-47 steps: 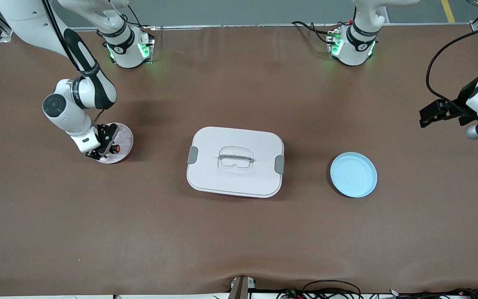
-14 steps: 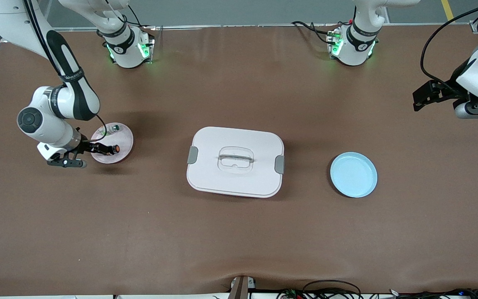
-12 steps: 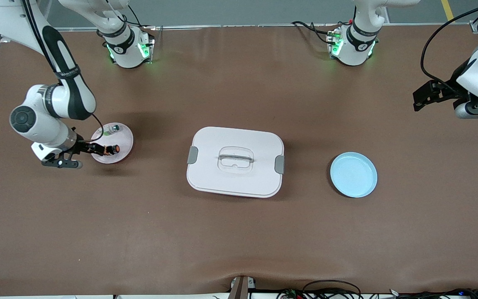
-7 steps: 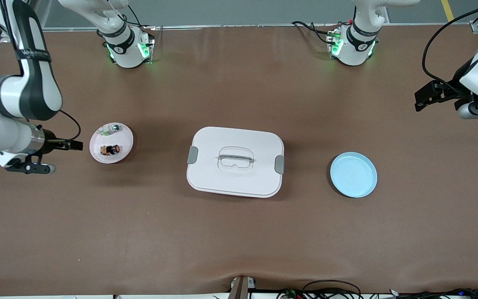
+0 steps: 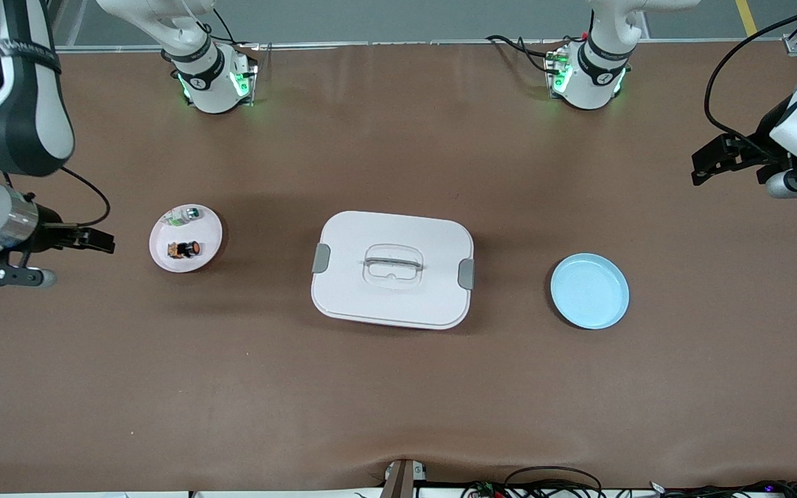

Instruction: Transfer orange switch to right arm and place

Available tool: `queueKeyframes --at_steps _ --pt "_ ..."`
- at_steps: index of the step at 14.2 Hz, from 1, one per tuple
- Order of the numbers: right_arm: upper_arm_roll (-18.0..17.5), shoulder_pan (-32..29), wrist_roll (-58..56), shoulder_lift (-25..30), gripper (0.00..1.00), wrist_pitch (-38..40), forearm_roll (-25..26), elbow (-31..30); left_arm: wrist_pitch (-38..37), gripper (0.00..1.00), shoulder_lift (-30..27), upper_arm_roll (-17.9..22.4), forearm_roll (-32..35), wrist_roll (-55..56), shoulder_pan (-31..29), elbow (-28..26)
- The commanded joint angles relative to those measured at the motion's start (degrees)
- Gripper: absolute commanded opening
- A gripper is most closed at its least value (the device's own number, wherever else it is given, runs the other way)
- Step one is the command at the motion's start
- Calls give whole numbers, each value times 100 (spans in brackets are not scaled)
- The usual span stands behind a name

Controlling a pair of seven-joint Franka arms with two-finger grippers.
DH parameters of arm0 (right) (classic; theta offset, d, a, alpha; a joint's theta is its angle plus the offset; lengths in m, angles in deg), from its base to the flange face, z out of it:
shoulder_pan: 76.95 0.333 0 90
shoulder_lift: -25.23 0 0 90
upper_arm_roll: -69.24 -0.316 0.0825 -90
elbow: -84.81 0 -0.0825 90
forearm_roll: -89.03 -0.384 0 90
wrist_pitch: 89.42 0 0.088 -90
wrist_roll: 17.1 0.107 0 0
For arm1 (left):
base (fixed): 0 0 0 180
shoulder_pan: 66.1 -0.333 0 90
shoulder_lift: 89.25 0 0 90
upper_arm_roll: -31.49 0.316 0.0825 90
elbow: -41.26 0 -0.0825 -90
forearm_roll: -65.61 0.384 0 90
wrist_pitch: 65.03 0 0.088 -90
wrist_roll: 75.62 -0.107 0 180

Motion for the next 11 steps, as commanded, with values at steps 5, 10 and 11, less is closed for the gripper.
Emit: queueKeyframes --at_steps 5,10,11 --pt "-13 47 42 999 100 163 -27 -100 -96 100 -111 2 -80 6 -20 -39" --pt "-30 -49 42 1483 100 303 -35 -56 -131 100 -94 -25 -10 6 6 -30" --pt "-39 -111 42 1492 100 382 -53 -39 -131 100 -94 -33 -10 6 6 -30"
